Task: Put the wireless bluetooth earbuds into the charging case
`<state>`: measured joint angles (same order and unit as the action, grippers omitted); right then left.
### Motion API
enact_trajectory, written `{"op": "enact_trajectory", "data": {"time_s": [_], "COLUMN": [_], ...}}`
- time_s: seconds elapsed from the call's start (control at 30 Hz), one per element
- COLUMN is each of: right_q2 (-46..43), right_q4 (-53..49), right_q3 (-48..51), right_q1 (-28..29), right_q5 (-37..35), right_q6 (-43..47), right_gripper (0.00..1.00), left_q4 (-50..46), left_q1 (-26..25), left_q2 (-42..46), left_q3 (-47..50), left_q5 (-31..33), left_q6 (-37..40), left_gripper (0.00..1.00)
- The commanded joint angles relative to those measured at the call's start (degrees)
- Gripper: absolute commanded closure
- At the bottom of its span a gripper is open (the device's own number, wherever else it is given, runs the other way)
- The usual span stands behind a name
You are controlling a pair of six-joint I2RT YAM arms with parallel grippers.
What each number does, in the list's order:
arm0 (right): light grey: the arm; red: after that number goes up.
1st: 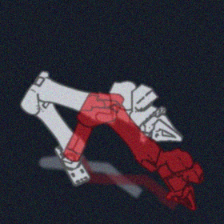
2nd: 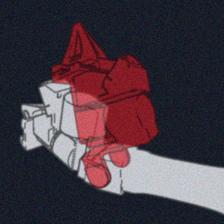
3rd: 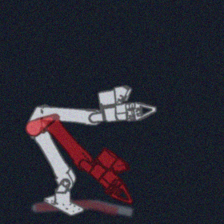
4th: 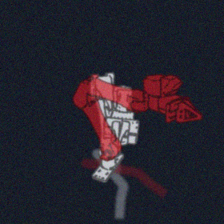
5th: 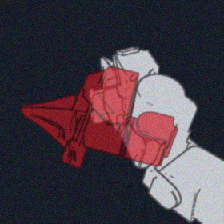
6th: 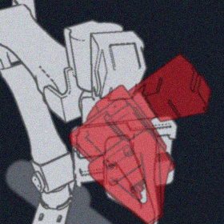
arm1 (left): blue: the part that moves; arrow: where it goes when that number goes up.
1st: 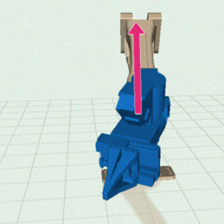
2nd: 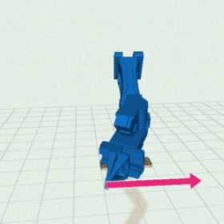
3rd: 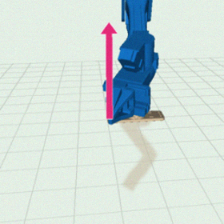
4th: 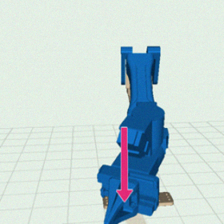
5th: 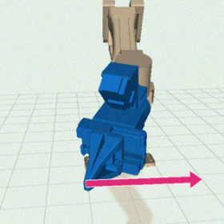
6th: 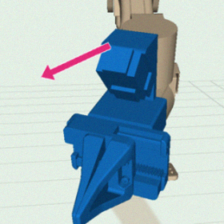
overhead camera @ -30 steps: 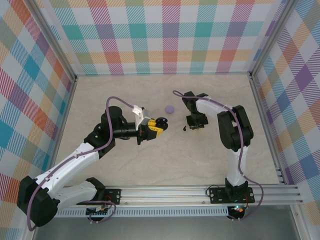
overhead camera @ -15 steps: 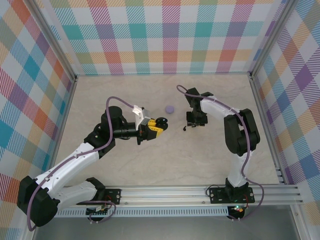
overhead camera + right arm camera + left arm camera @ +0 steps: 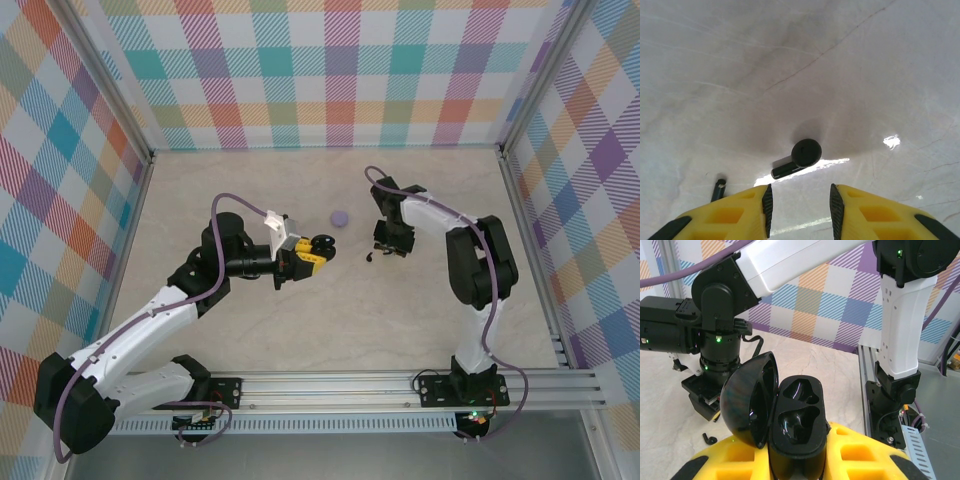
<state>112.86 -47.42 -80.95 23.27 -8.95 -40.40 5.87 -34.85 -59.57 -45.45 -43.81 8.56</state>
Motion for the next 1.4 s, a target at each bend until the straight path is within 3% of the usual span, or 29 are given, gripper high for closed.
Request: {"op": "enact_trajectory", "data": {"time_s": [0.0, 0.67, 1.0, 1.37], "right_q2": [2.4, 6.6, 0.3, 0.9], "right_q4": [-0.9, -3.2, -1.5, -0.6], "right_q3": [-0.9, -4.8, -2.6, -2.9], "right_q1": [-0.2, -0.7, -0.7, -1.6], "right_q5": [-0.8, -3.7, -1.5, -0.4], "right_q6": [-3.0, 2.4, 4.6, 0.7], "right_gripper": [0.62, 0.69, 0.65, 0.56], "left_q4": [-0.2, -0.8, -0.9, -1.0], "left_q1": [-0.9, -0.9, -0.9, -0.8], "left_q2": [1.4, 1.8, 1.3, 1.5], "left_q3": [0.3, 0.3, -0.1, 0.1], "left_q5": [-0.1, 0.3, 0.2, 0.2], "left_q6": [0.4, 0.9, 1.1, 1.1], "left_gripper": [0.95, 0.96, 0.96, 0.96]}}
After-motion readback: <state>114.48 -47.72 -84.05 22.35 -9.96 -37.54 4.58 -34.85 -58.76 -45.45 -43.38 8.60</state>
